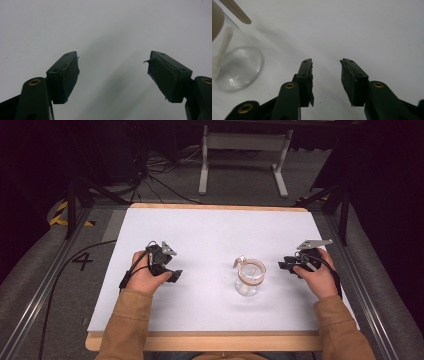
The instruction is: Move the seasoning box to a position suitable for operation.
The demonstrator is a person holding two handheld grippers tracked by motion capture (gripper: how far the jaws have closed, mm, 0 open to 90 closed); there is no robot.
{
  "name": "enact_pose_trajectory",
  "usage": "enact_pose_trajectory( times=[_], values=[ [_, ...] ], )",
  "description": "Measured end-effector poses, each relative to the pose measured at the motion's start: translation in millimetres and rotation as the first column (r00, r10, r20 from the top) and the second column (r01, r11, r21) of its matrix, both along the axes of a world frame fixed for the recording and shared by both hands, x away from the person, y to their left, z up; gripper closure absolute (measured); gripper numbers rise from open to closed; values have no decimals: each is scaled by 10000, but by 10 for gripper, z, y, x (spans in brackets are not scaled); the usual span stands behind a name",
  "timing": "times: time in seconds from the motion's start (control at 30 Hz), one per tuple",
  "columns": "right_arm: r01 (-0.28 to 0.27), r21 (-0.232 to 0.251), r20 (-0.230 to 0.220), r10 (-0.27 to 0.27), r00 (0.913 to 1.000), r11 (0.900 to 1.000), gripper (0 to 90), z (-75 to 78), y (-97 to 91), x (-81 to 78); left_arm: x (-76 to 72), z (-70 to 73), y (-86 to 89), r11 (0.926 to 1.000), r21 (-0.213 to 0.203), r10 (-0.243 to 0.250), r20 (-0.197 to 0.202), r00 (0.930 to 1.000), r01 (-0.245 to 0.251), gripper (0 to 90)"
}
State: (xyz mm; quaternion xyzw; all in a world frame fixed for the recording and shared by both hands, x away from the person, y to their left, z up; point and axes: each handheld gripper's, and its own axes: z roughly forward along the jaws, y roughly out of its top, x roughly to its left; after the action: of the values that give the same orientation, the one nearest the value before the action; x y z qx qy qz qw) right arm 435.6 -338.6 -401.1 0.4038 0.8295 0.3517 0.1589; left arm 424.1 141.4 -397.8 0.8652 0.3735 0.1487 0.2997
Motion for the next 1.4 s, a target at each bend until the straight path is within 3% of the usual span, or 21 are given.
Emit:
enact_pose_trajectory(
  times=[0.03,0.07,0.13,0.23,0.27,0.3,0.37,0.43,0.5,0.57,0.67,0.8,0.93,1.0,1.03,1.17,1.4],
  values=[
    [6,-46,-3,-6,10000,10000,669,8,6,-19,0,0,0,10000,0,0,0,10000,0,250],
    [6,-46,-3,-6,10000,10000,669,8,6,-19,-9,35,21,9981,-623,10,-39,10000,-13,250],
    [-77,116,-68,78,9999,9999,720,28,30,-51,-35,90,39,9907,-1358,-31,-160,9999,9,249],
    [-540,323,-103,544,9985,9980,781,45,84,-87,-37,123,63,9855,-1689,108,-253,9996,-149,249],
    [-653,356,-135,658,9977,9972,806,48,102,-95,-35,120,74,9816,-1901,119,-431,9990,-199,248],
    [-774,261,-163,778,9968,9967,829,52,117,-100,-36,109,88,9699,-2421,75,-704,9975,-244,246],
    [-1103,163,-135,1106,9938,9938,877,63,139,-104,-49,97,101,9586,-2839,-106,-1098,9939,-211,236],
    [-1436,307,-335,1446,9889,9892,900,80,148,-107,-80,102,105,9694,-2455,-264,-1163,9929,-30,215],
    [-1572,423,-402,1589,9865,9867,900,99,150,-111,-112,117,108,9775,-2108,-212,-952,9952,7,212],
    [-1576,463,-428,1596,9863,9864,899,117,156,-105,-138,135,114,9802,-1980,-285,-910,9954,99,205],
    [-1647,632,-527,1681,9844,9843,895,107,180,-92,-175,153,99,9790,-2035,-318,-884,9956,132,204],
    [-1796,519,-639,1828,9811,9824,897,57,245,-68,-198,162,70,9801,-1943,-583,-849,9947,409,204],
    [-1963,601,-745,2005,9768,9787,897,9,332,-45,-237,161,55,9774,-2012,-870,-1062,9905,643,204],
    [-2197,582,-819,2240,9711,9738,896,-30,398,-27,-275,166,34,9728,-2125,-1216,-1285,9842,924,204],
    [-2450,484,-882,2485,9646,9683,897,-66,451,-13,-286,172,27,9736,-2041,-1297,-1244,9837,1026,201],
    [-2549,355,-932,2572,9619,9663,898,-101,502,-6,-311,186,-9,9792,-1717,-1293,-1191,9844,1078,200],
    [-2946,329,-1032,2964,9495,9551,900,-123,589,-26,-318,186,-29,9800,-1667,-1296,-1205,9842,1086,200]
  ],
)
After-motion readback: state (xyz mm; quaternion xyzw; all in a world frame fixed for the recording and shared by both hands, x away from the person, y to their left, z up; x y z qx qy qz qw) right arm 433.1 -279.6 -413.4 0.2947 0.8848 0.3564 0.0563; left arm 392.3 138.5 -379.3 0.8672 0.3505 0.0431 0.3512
